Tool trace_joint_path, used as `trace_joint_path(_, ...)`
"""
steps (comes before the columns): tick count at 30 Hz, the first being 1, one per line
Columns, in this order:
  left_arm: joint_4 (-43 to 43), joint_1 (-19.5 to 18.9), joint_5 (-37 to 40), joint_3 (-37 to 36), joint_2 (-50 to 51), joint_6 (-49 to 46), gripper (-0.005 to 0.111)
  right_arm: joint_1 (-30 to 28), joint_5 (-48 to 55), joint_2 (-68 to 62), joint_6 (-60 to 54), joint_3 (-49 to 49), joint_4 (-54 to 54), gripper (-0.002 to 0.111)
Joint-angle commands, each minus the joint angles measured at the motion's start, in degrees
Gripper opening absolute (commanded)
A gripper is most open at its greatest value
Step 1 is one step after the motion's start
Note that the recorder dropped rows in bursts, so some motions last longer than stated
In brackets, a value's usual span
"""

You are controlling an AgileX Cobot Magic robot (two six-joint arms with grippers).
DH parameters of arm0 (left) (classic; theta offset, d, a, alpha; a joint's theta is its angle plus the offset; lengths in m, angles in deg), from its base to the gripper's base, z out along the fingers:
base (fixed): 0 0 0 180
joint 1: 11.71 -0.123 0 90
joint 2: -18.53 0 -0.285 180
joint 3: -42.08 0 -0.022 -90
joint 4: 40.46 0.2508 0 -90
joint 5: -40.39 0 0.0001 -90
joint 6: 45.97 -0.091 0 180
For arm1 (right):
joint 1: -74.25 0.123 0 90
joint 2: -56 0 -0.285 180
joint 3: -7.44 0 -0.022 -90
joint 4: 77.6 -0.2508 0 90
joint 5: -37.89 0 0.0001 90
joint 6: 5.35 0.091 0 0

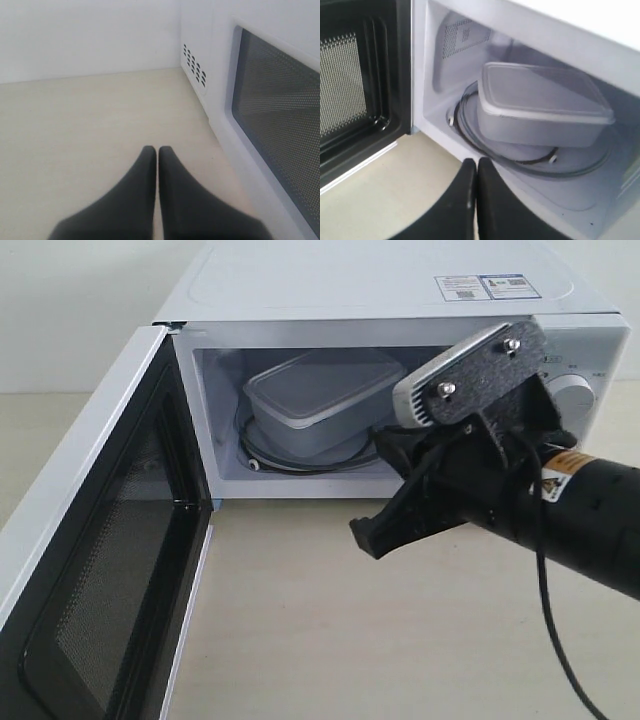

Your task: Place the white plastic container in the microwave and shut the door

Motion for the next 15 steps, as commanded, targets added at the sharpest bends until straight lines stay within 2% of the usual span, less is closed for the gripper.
trace_joint_path(1,-0.5,-0.1,0.0,-0.2,-0.1,-0.1,0.004,-4.1,6.4,5.3,3.4,0.8,-0.2,0.0)
trace_joint_path(5,-0.5,-0.1,0.0,-0.2,-0.1,-0.1,0.004,-10.3,14.1,10.2,5.8,0.8,-0.2,0.0)
trace_joint_path(15,-0.5,-0.1,0.0,-0.2,-0.1,-0.1,0.004,-27.2,20.7,23.3,5.9,2.1,-0.2,0.0)
